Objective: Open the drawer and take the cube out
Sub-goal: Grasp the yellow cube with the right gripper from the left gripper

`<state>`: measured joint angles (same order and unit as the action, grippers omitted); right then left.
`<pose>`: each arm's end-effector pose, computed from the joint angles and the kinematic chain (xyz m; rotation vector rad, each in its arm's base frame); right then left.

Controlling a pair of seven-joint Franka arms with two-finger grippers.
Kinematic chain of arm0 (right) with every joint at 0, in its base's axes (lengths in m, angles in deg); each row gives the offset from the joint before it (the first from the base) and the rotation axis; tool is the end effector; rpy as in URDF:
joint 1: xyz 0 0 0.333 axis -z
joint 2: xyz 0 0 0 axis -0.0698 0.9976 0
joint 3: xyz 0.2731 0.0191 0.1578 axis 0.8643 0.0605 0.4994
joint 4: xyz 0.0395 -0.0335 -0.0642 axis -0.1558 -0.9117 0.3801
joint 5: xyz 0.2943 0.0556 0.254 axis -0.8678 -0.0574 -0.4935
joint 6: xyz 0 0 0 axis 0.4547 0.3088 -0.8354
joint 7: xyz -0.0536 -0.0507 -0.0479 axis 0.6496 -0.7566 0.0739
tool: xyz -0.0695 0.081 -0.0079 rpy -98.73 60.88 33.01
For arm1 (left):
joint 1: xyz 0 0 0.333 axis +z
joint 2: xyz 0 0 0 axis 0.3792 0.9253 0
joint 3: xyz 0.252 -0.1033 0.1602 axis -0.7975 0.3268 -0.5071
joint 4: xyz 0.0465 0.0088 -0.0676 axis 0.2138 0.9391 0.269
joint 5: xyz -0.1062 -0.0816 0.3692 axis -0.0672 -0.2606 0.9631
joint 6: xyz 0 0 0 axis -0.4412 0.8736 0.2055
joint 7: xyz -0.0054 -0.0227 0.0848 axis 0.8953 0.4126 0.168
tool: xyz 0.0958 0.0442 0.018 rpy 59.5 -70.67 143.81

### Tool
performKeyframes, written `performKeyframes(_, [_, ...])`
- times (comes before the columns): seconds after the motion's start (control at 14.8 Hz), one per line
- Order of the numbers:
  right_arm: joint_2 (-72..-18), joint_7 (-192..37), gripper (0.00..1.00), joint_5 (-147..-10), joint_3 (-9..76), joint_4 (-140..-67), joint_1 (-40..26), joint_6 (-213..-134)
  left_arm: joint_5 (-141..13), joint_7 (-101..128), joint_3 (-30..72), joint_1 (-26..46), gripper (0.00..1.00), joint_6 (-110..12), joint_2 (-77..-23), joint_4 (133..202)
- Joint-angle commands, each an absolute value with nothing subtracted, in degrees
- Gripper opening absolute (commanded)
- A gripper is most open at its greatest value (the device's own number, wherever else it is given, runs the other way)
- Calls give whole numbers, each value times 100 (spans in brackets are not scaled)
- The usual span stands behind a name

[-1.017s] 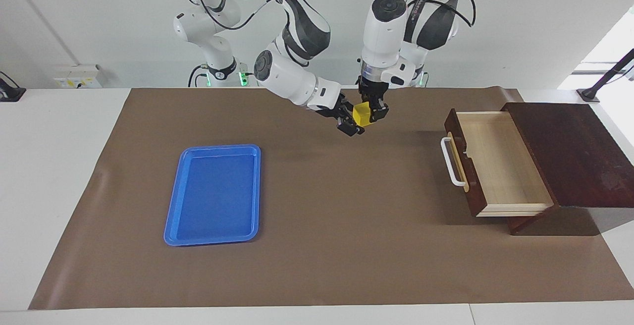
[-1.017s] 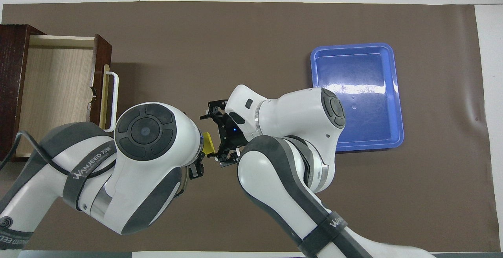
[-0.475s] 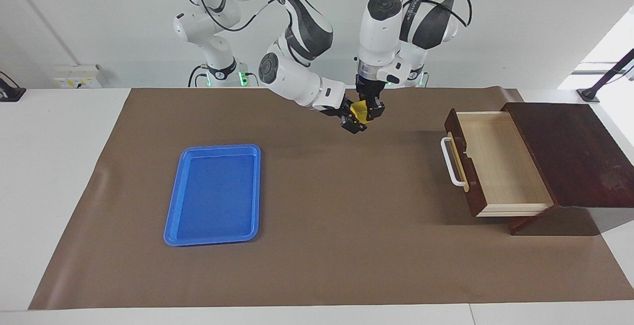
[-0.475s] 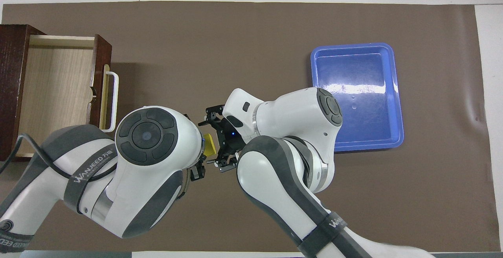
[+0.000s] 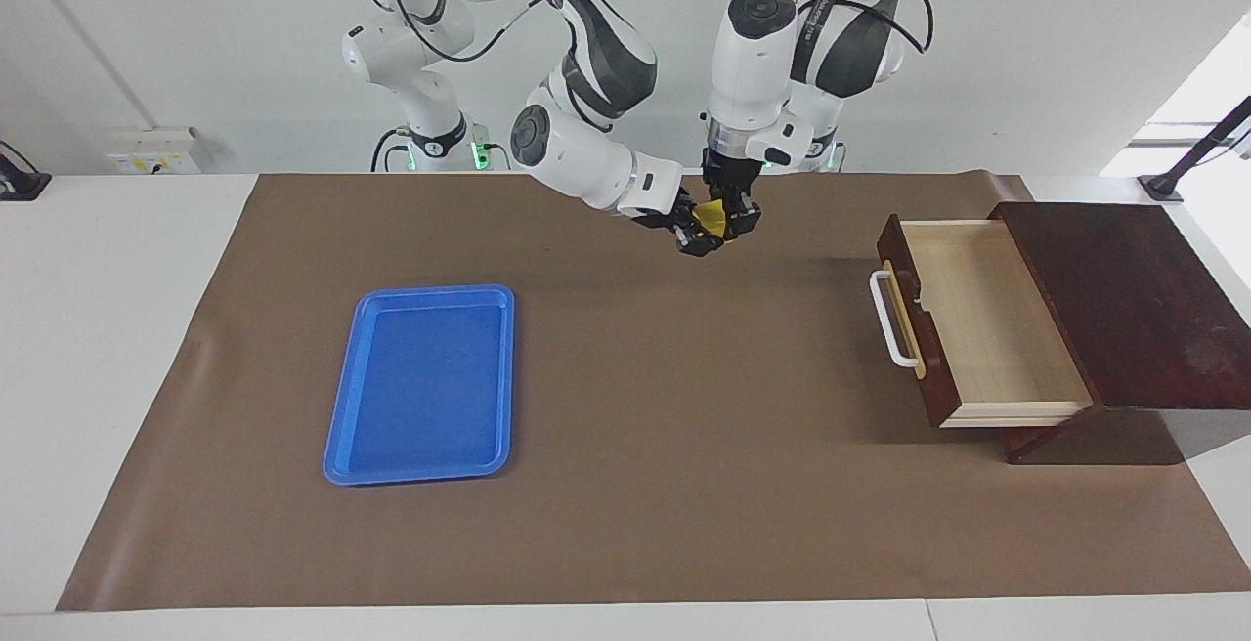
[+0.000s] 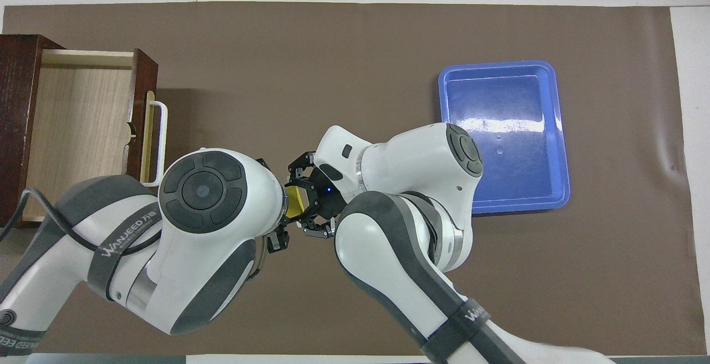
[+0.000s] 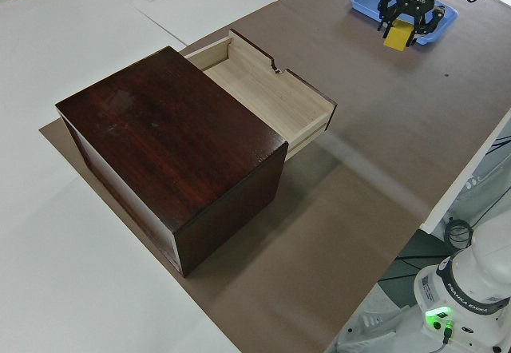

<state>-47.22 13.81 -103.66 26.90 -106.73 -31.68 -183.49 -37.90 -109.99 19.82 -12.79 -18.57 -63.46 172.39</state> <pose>0.4925 0.3972 0.4196 -1.5103 -1.9099 -0.6676 0.4292 -0.3192 0.4920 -1.9616 -2.4183 -0.0198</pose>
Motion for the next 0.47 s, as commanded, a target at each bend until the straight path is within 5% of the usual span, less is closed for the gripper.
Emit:
performKeyframes(0.0, [-4721,1340,0,-10296,2672,-10591,-3159,-18317,-3888,-11107,1915,-1384,0,-1959,-6533,17434])
performKeyframes(0.14, [-4729,1366,0,-10296,2672,-10591,-3151,-18308,-3880,-11072,1915,-1384,0,-1968,-6533,17442])
performKeyframes(0.2, [-4738,1358,0,-10296,2672,-10591,-3151,-18308,-3879,-11046,1915,-1384,10,-1968,-6533,17434])
performKeyframes(0.41, [-4756,1358,0,-10296,2681,-10591,-3142,-18308,-3879,-10993,1889,-1314,90,-1933,-6550,17416])
